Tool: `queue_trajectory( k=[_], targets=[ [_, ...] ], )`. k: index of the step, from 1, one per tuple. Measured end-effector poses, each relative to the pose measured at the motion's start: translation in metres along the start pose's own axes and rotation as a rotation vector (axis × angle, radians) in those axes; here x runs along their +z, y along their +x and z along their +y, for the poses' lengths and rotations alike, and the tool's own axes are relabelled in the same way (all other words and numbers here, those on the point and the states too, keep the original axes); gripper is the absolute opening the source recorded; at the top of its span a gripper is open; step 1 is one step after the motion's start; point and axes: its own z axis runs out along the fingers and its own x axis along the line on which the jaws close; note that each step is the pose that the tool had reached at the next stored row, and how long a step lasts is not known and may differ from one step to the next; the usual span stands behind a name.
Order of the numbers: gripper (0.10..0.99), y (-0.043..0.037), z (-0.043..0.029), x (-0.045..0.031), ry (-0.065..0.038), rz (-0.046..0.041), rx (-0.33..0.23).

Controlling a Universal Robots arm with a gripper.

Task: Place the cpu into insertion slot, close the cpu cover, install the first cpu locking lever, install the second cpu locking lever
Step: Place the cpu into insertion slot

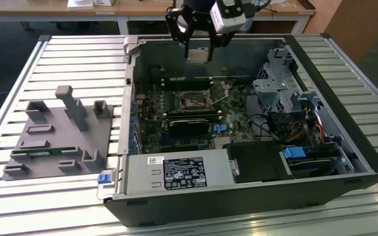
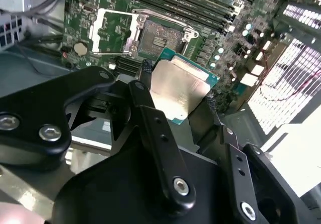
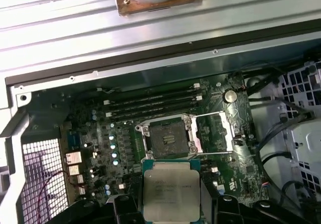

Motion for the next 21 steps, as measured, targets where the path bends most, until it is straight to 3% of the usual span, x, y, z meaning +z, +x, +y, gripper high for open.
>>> queue_trajectory(
  k=[21],
  targets=[
    [0.541, 0.0002, 0.0003, 0.0014, -0.005, -0.0233, 0.262]
  ],
)
